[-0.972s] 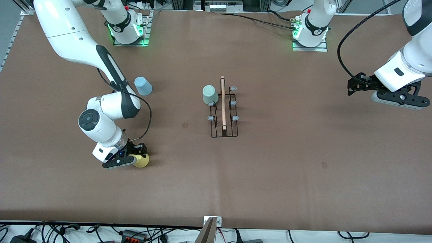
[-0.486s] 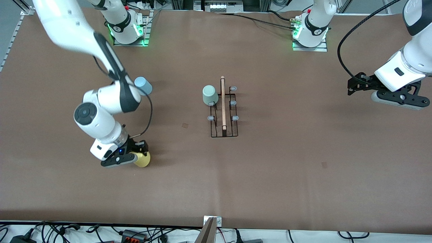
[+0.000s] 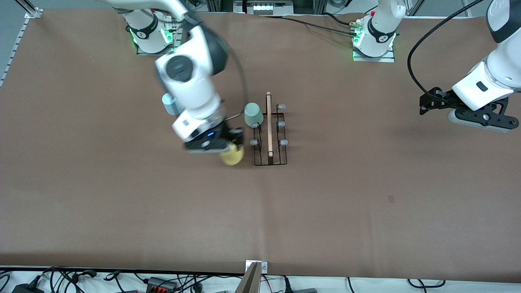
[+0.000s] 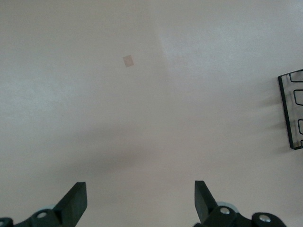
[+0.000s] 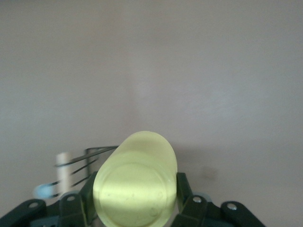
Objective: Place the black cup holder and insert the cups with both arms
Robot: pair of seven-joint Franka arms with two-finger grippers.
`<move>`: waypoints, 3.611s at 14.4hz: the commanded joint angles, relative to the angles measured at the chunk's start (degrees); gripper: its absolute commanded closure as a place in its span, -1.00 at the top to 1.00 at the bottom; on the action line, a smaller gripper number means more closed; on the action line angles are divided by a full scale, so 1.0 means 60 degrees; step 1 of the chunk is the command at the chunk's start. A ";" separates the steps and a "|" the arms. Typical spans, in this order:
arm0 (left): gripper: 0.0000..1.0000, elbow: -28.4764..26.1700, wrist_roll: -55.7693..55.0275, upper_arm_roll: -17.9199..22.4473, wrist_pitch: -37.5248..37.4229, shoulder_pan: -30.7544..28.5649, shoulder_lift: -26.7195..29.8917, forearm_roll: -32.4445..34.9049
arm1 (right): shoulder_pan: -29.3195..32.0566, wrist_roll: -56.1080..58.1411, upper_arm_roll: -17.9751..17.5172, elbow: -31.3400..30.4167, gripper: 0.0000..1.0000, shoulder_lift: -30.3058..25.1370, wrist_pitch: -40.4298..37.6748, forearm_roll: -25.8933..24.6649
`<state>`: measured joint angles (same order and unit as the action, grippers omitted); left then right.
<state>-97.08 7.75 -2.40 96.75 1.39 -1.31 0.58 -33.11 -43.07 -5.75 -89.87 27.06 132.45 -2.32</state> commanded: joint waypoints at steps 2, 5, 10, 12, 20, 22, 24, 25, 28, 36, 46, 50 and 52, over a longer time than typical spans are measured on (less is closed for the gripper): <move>1.00 0.0213 0.0246 0.0019 -0.0114 -0.0056 -0.0045 -0.0243 | -0.0560 -0.0863 0.0152 0.0754 -1.00 0.0734 -0.0044 -0.0169; 1.00 0.0228 0.0246 0.0019 -0.0099 -0.0056 -0.0045 -0.0243 | -0.0693 -0.0965 0.0123 0.0740 -1.00 0.0997 -0.0014 -0.0637; 1.00 0.0228 0.0261 0.0004 -0.0055 -0.0013 -0.0059 -0.0228 | -0.0737 -0.1010 0.0152 0.0754 0.99 0.1598 0.0190 -0.0609; 1.00 0.0228 0.0261 0.0004 0.0032 0.0017 -0.0074 -0.0228 | -0.0723 -0.0791 0.0356 0.0783 1.00 0.1454 0.0089 -0.0580; 1.00 0.0228 0.0261 0.0004 0.0033 -0.0013 -0.0060 -0.0243 | 0.2318 0.2424 0.0489 0.0769 1.00 -0.1810 -0.3437 -0.0462; 1.00 0.0228 0.0261 0.0004 0.0033 -0.0027 -0.0060 -0.0243 | 0.3592 0.4036 0.0504 0.0769 1.00 -0.2412 -0.4127 0.0207; 1.00 0.0228 0.0261 0.0004 0.0033 -0.0027 -0.0060 -0.0243 | 0.4809 0.5531 0.0577 0.0784 1.00 -0.2910 -0.5034 0.0680; 1.00 0.0228 0.0261 0.0004 0.0033 -0.0027 -0.0060 -0.0243 | 0.5148 0.6089 0.0737 0.0798 1.00 -0.3101 -0.5387 0.0608; 1.00 0.0228 0.0261 0.0004 0.0033 -0.0027 -0.0060 -0.0243 | 0.5196 0.7031 0.1777 0.0828 1.00 -0.3585 -0.6165 0.0564; 1.00 0.0228 0.0261 0.0004 0.0033 -0.0027 -0.0060 -0.0243 | 0.5167 0.6798 0.1222 0.0696 1.00 -0.3616 -0.6796 0.0006; 1.00 0.0228 0.0261 0.0004 0.0047 -0.0042 -0.0060 -0.0257 | 0.6265 0.7076 0.0152 0.0813 1.00 -0.3762 -0.6870 0.0139; 1.00 0.0228 0.0261 0.0062 0.0033 -0.0056 -0.0045 -0.0257 | 0.6250 0.7091 0.0152 0.0813 1.00 -0.3762 -0.7133 0.0109; 1.00 0.0228 0.0246 0.0078 -0.0025 -0.0056 -0.0045 -0.0257 | 0.6250 0.7091 0.0152 0.0813 1.00 -0.3762 -0.7134 0.0124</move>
<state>-96.84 7.97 -2.26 97.17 1.37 -1.31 0.57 3.26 -1.52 -3.77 -84.90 4.91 90.42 -1.73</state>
